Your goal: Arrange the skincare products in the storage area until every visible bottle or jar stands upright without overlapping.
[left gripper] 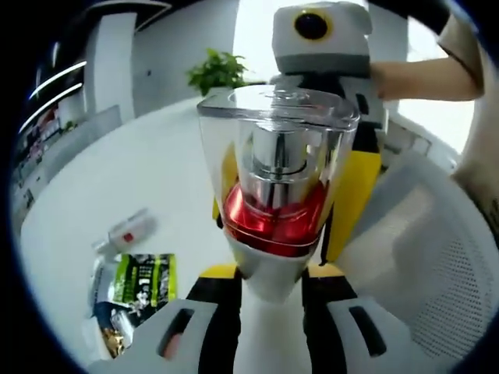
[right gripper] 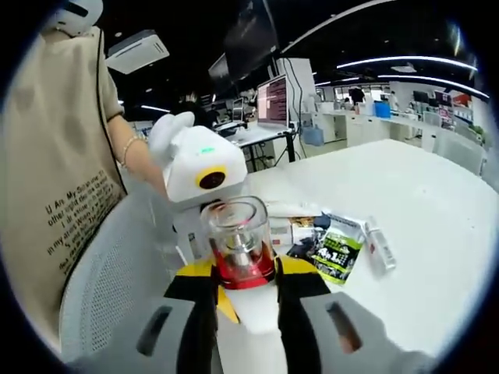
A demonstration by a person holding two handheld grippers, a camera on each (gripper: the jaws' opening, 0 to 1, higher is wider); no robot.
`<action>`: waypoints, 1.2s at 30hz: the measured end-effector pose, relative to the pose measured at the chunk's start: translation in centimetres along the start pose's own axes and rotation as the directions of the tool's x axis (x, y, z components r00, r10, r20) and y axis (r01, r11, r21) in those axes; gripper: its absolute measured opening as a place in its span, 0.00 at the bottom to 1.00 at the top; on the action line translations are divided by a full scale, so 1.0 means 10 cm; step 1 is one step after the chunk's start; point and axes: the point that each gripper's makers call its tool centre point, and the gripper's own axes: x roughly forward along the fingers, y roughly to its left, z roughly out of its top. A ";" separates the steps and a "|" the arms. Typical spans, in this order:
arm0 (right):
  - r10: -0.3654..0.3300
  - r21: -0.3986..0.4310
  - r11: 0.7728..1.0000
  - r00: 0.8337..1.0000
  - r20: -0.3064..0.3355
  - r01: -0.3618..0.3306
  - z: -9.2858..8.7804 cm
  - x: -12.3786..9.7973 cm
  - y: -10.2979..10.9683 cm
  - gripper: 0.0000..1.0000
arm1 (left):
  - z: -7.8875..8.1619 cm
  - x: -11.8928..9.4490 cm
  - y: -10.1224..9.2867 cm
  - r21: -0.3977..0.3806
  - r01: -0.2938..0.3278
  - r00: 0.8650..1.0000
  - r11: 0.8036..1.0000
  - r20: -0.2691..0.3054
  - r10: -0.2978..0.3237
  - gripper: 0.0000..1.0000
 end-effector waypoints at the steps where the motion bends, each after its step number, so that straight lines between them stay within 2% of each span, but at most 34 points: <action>1: -0.001 -0.002 1.000 1.000 -0.006 0.001 -0.01 0.01 0.00 0.28 | -0.02 0.01 0.00 0.002 0.000 1.000 1.000 -0.004 0.000 0.26; 8: -0.003 -0.024 1.000 0.998 -0.060 0.002 -0.12 0.04 -0.01 0.28 | -0.09 0.07 0.00 0.007 0.004 1.000 1.000 -0.024 -0.004 0.26; 11: -0.008 -0.021 1.000 0.998 -0.055 0.007 -0.12 0.03 -0.03 0.29 | -0.08 0.08 0.01 -0.003 0.004 1.000 1.000 -0.014 -0.004 0.26; 16: -0.024 -0.019 1.000 0.998 -0.059 0.023 -0.14 -0.01 -0.08 0.29 | -0.04 0.13 0.06 0.026 -0.017 1.000 1.000 -0.002 0.017 0.26; 26: -0.128 0.059 0.990 0.990 -0.060 0.131 -0.20 -0.15 -0.35 0.32 | 0.09 0.34 0.21 0.030 -0.052 0.999 0.998 0.006 0.052 0.26; 28: -0.178 0.127 0.974 0.980 -0.085 0.188 -0.25 -0.20 -0.43 0.32 | 0.14 0.39 0.25 0.028 -0.059 0.998 0.998 0.005 0.059 0.26; 31: -0.290 0.206 0.930 0.953 -0.091 0.303 -0.28 -0.30 -0.60 0.34 | 0.19 0.45 0.33 0.025 -0.066 0.998 0.998 0.004 0.066 0.26; 33: -0.337 0.263 0.901 0.938 -0.083 0.346 -0.29 -0.34 -0.64 0.33 | 0.24 0.51 0.38 0.025 -0.068 0.998 0.997 0.002 0.068 0.26; 36: -0.400 0.280 0.872 0.914 -0.069 0.402 -0.30 -0.40 -0.73 0.33 | 0.30 0.58 0.43 0.038 -0.055 0.998 0.998 -0.008 0.055 0.26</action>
